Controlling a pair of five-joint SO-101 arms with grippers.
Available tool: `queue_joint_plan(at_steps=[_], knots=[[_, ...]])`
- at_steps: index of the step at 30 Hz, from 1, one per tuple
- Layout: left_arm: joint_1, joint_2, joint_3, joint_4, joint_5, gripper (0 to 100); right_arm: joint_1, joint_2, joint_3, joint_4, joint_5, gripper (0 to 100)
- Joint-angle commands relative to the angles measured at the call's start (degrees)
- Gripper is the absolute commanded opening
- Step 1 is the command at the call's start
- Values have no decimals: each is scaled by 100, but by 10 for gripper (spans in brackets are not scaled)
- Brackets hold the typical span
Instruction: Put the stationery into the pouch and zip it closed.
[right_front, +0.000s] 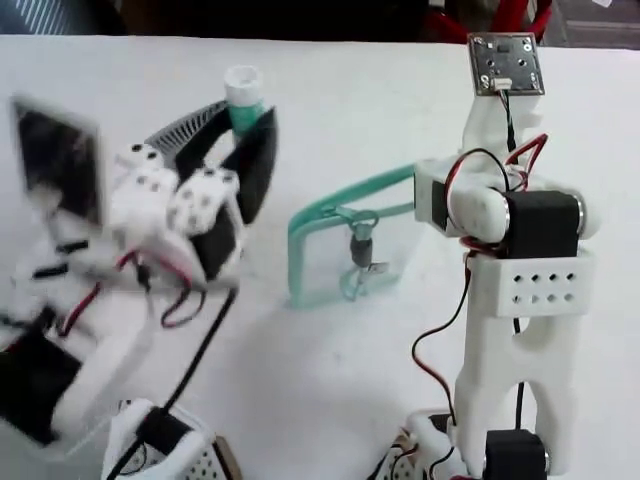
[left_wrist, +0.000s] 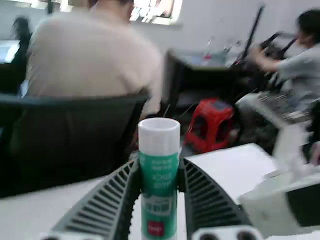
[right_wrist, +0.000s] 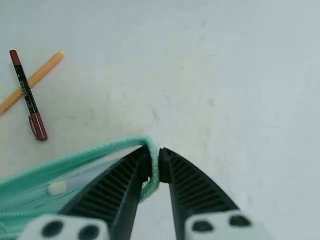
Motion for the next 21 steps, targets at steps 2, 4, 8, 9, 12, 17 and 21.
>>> queue_joint_plan(at_steps=[2, 4, 8, 9, 12, 17, 21], knots=[[1103, -57, 589, -1160, -114, 30, -48, 48, 18, 22, -44, 19], [1393, -57, 1037, -1670, -132, 28, -48, 48, 18, 22, -53, 19], [1499, -145, 1749, -2593, -563, 30, -13, 40, 18, 40, -44, 19], [1499, -163, 1916, -2769, -668, 30, 57, 40, 26, 66, -44, 19], [1499, -171, 2426, -3288, -747, 31, 198, 40, 18, 48, -44, 19], [1552, -171, 3429, -4105, -774, 31, 233, 40, 18, 31, -35, 19], [1323, -171, 4149, -4765, -774, 31, 180, 40, 9, 31, -35, 19]])
